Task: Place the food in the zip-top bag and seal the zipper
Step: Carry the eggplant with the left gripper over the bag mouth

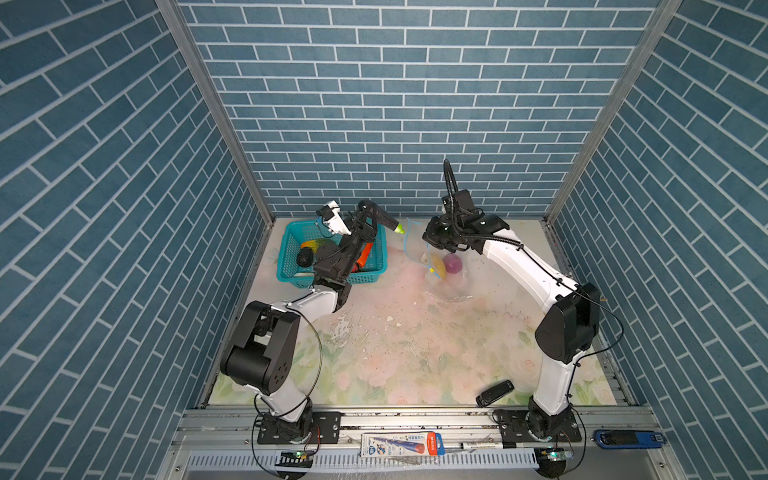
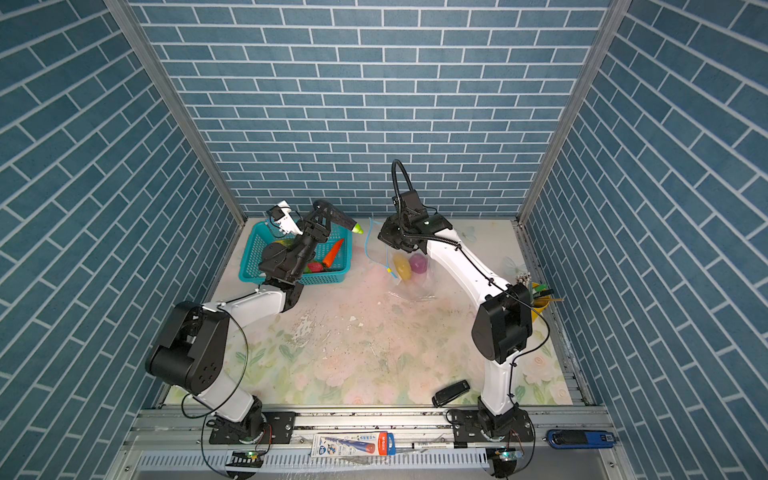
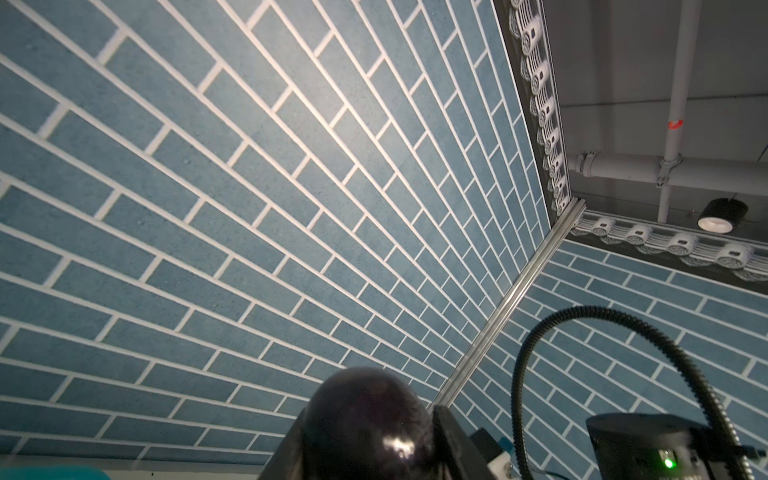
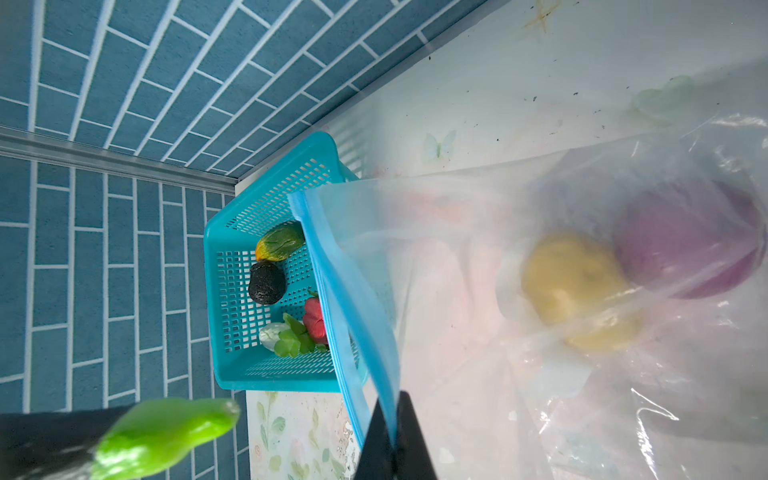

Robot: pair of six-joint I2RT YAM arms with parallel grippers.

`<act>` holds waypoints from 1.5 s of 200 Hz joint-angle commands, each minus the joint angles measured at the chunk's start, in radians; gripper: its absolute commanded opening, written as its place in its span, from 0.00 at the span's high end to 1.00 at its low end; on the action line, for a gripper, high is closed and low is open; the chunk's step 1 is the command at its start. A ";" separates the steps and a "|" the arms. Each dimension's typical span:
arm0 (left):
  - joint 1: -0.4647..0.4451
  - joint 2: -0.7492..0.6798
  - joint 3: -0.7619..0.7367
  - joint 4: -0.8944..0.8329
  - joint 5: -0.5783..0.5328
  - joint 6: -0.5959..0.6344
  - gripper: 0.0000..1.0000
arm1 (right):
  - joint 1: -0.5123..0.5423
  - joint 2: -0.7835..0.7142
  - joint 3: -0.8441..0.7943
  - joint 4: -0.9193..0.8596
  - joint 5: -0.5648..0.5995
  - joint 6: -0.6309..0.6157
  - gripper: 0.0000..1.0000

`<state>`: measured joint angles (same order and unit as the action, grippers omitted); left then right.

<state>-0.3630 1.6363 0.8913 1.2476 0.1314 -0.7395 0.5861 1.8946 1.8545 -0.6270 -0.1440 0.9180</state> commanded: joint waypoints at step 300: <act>-0.125 0.210 -0.051 0.159 -0.041 0.229 0.53 | -0.004 -0.028 0.068 -0.012 -0.003 0.044 1.00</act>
<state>-0.4831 1.8259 0.8463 1.3754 0.0929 -0.5079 0.5858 1.8946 1.8690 -0.6289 -0.1501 0.9386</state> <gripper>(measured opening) 0.467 0.044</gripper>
